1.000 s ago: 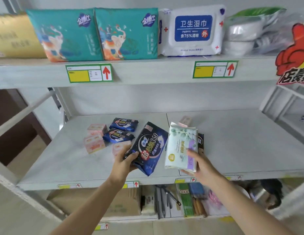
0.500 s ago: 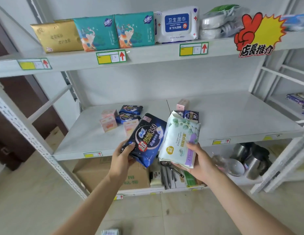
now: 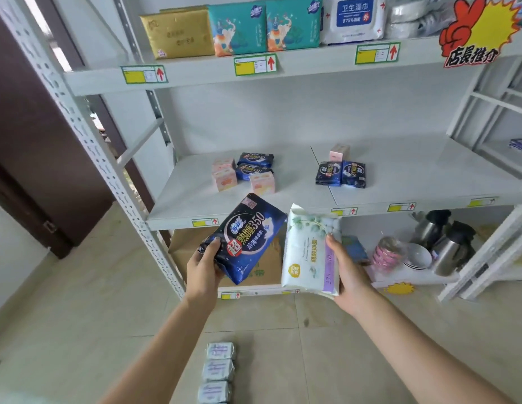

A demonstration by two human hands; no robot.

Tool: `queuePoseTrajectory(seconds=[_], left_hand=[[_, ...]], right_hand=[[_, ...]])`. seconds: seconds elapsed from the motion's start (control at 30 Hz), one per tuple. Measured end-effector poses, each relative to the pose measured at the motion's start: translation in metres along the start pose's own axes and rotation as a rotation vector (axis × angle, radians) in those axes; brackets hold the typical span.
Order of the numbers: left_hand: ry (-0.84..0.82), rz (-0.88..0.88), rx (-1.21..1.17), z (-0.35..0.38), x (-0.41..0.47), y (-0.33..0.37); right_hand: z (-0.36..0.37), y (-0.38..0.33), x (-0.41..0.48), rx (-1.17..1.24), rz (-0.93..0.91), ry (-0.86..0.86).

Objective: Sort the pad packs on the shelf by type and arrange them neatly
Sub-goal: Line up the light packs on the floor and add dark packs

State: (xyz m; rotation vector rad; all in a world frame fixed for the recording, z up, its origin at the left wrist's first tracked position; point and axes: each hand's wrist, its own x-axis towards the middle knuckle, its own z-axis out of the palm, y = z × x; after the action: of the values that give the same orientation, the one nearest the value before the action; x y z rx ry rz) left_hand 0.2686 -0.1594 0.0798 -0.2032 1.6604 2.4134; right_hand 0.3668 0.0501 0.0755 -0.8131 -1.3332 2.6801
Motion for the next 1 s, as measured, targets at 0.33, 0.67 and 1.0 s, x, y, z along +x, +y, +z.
queuePoseTrajectory(seconds=[0.33,0.67,1.0], left_hand=[[-0.013,-0.034,0.078,-0.142,-0.002,0.031],[-0.051,0.055,0.316,-0.252,-0.003,0.045],[-0.038,0.13,0.759,-0.286,0.011,0.006]], right_hand=[[0.097,0.109,-0.018,0.058,-0.028,0.025],[0.154,0.191,-0.033,0.011,-0.004,-0.105],[0.128,0.234,-0.005,-0.103,0.061,-0.178]])
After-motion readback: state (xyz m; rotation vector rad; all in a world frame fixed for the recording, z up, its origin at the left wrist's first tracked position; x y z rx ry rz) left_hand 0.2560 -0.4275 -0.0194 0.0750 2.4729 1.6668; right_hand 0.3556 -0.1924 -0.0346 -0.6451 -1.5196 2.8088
